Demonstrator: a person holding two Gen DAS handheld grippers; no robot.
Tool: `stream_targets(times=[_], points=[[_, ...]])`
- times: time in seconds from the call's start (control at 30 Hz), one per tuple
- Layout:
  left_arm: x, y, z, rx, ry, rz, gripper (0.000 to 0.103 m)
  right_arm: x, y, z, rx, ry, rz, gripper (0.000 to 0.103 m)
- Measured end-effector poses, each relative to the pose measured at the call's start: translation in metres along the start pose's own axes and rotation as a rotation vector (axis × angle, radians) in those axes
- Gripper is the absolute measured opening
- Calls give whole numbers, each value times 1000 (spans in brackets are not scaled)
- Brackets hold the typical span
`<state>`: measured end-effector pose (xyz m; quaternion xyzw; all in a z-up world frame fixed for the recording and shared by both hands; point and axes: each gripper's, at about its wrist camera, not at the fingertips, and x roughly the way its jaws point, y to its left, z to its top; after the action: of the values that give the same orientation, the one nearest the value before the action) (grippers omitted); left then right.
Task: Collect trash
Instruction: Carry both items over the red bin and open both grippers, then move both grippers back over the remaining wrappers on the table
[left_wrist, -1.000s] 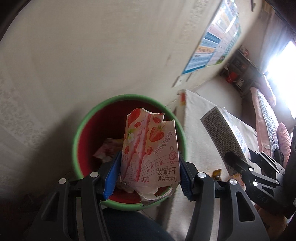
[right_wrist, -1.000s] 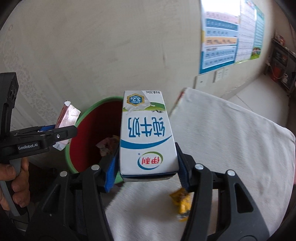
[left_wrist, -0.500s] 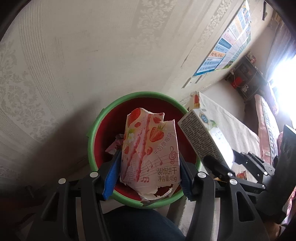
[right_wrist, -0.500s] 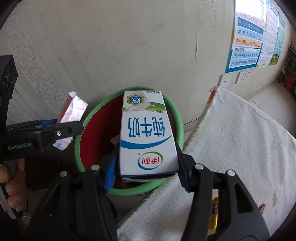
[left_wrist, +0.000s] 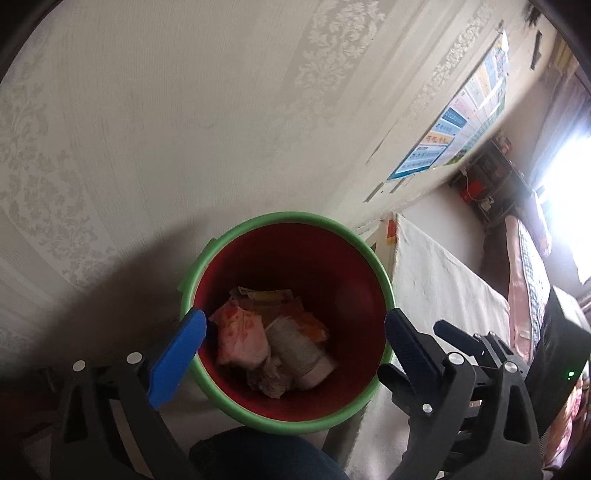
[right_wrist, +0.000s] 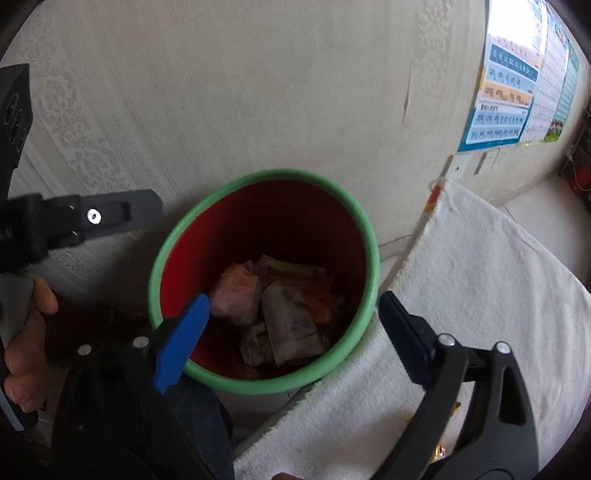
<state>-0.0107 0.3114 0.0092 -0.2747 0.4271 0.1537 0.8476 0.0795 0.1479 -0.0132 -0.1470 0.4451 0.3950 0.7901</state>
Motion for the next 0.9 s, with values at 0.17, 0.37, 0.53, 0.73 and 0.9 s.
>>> stream_targets(times=[0.17, 0.37, 0.53, 0.73, 0.9], points=[[5, 4, -6, -22, 17, 30, 95, -3, -7, -5, 19, 8, -9, 98], [4, -6, -15, -18, 22, 22, 95, -20, -14, -14, 22, -7, -38, 98], [8, -23, -29, 7, 42, 10, 95, -35, -25, -32, 38, -5, -50, 98], [10, -54, -45, 66, 60, -30, 95, -62, -53, -61, 81, -11, -99, 98], [12, -88, -56, 131, 71, -52, 95, -81, -82, -88, 123, -5, -142, 98]])
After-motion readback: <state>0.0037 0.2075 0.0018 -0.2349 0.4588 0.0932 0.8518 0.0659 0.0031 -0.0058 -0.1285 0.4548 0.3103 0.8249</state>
